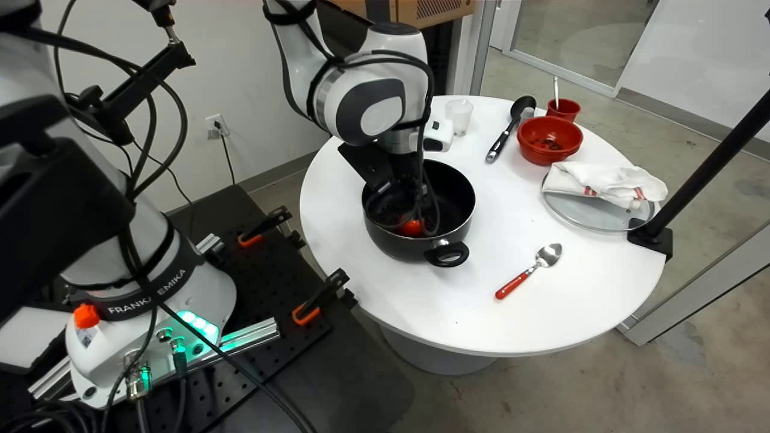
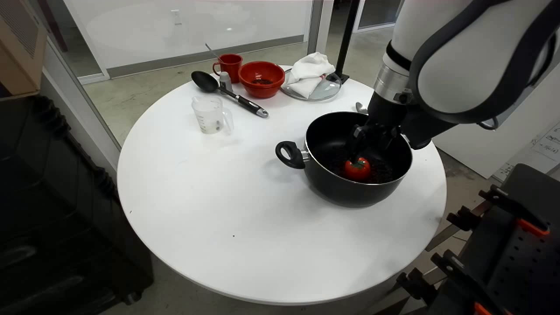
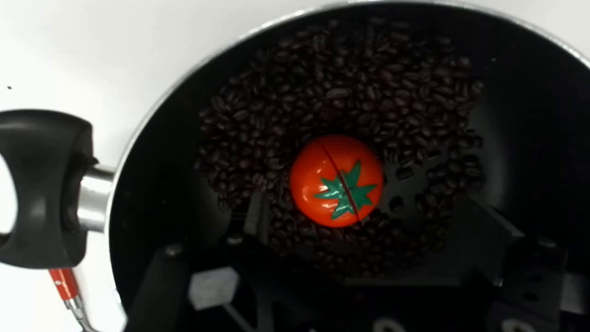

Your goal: Remove the tomato from the pot and put it on the table

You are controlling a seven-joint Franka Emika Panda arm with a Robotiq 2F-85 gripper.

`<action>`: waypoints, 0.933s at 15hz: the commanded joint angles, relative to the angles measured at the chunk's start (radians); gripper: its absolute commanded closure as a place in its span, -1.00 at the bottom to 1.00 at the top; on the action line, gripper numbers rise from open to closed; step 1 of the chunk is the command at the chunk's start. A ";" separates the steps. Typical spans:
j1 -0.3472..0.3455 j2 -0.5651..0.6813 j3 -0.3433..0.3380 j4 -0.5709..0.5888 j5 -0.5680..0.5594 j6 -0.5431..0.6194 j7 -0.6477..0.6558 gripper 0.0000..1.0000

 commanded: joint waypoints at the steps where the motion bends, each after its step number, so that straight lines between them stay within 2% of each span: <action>1: 0.029 0.089 -0.043 0.051 0.025 0.053 -0.027 -1.00; 9: 0.079 0.220 -0.067 0.095 0.037 0.086 -0.023 -0.99; 10: 0.081 0.230 -0.063 0.099 0.040 0.090 -0.024 -0.50; 12: 0.087 0.244 -0.058 0.105 0.045 0.097 -0.026 -0.37; 14: 0.093 0.252 -0.059 0.112 0.051 0.099 -0.026 -0.06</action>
